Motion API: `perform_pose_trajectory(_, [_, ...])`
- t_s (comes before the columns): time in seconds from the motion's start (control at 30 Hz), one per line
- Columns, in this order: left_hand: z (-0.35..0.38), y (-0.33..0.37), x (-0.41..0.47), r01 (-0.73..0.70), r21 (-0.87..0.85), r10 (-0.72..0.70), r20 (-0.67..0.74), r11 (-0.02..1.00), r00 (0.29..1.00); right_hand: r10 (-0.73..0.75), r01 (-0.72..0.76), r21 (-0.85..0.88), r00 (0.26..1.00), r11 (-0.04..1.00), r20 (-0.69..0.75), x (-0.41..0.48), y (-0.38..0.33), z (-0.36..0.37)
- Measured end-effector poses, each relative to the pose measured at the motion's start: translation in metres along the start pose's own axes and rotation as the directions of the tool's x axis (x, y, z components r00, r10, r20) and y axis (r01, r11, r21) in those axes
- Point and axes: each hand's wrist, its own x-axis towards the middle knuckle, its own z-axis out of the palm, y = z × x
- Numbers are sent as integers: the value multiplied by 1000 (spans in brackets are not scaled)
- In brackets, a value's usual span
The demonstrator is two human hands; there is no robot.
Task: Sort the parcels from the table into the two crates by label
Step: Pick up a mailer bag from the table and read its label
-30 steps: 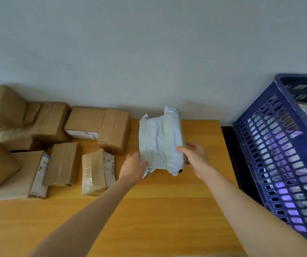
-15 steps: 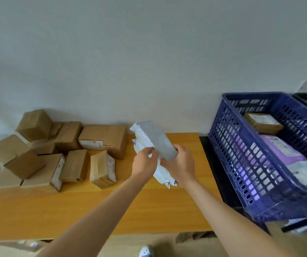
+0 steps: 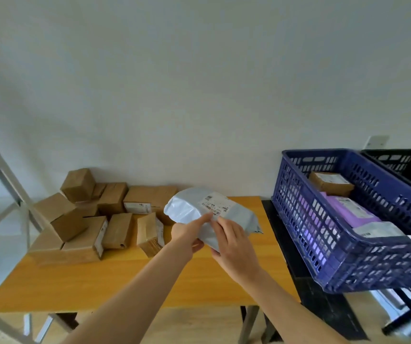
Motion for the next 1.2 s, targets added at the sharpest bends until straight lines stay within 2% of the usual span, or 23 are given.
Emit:
perform_pose_trajectory(0.1, [-12,-3,-5,-51,15,51,-16,999,999,-8,8,-31,1000,999,13,-1,-18,-12])
perform_pose_trajectory(0.27, [-55,-3,-9,-132,92,126,74,987,989,228,-238,108,969,965,99,-4,-46,-33])
perform_pose_trajectory(0.37, [-86,6,-10,-194,161,171,150,968,974,258,-284,165,952,945,164,7,-59,-44])
perform_pose_trajectory(0.43, [-106,14,-8,-298,267,253,192,916,948,283,-307,170,947,936,152,20,-68,-51])
perform_pose_trajectory(0.5, [-123,23,-7,-444,457,358,266,770,895,304,-324,130,940,937,156,30,-73,-56])
perform_pose_trajectory(0.6, [-143,35,-6,-612,687,436,447,393,781,345,-392,124,893,912,287,39,-78,-67])
perform_pose_trajectory(0.67, [-155,41,-9,-686,705,393,588,182,708,388,-479,149,827,865,406,42,-81,-73])
perform_pose_trajectory(0.77, [-169,48,-12,-763,644,282,723,54,630,422,-668,282,685,688,594,43,-86,-83])
perform_pose_trajectory(0.83, [-175,53,-17,-788,615,229,766,9,601,401,-744,366,629,559,666,39,-89,-88])
perform_pose_trajectory(0.87, [-178,55,-17,-798,603,202,781,3,591,393,-759,384,617,525,682,37,-91,-90])
perform_pose_trajectory(1.0, [-187,57,-16,-796,605,144,788,-4,599,349,-781,366,574,506,741,31,-99,-94])
perform_pose_trajectory(1.07, [-189,59,-17,-794,608,137,787,-5,601,340,-786,397,579,474,741,30,-105,-96])
perform_pose_trajectory(1.2, [-190,65,-24,-793,609,130,787,-8,603,385,-804,512,595,303,706,26,-114,-93])
